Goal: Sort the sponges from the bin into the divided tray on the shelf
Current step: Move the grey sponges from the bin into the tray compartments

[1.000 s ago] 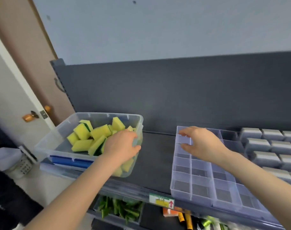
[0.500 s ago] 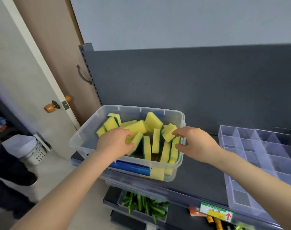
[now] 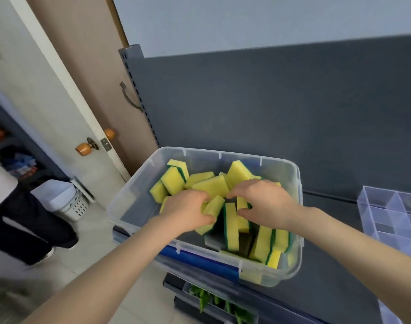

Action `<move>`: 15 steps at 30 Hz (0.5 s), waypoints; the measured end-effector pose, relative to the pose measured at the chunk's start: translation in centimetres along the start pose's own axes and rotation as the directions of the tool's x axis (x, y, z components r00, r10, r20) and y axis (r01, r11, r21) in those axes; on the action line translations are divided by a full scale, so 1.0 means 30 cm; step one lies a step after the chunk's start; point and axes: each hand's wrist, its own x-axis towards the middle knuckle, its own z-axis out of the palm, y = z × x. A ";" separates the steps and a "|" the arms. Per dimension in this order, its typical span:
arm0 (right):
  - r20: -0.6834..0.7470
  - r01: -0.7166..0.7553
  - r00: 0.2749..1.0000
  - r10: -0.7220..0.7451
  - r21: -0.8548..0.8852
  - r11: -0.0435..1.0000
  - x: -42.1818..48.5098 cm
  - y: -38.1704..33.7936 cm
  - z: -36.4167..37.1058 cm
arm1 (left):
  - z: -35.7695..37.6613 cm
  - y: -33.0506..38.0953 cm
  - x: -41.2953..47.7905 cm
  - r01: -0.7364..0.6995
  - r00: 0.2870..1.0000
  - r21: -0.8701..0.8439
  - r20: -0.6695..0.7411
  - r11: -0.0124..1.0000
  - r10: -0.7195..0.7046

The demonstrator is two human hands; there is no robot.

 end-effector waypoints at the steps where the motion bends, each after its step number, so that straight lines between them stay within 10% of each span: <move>1: 0.024 0.034 0.999 -0.034 -0.015 0.999 0.012 0.003 0.005 | 0.005 0.008 0.015 0.007 1.000 0.008 0.022 1.000 -0.007; 15: 0.272 0.214 0.944 -0.187 -0.071 0.974 0.080 -0.041 0.082 | -0.052 -0.187 0.151 0.064 0.998 0.052 0.018 0.997 -0.065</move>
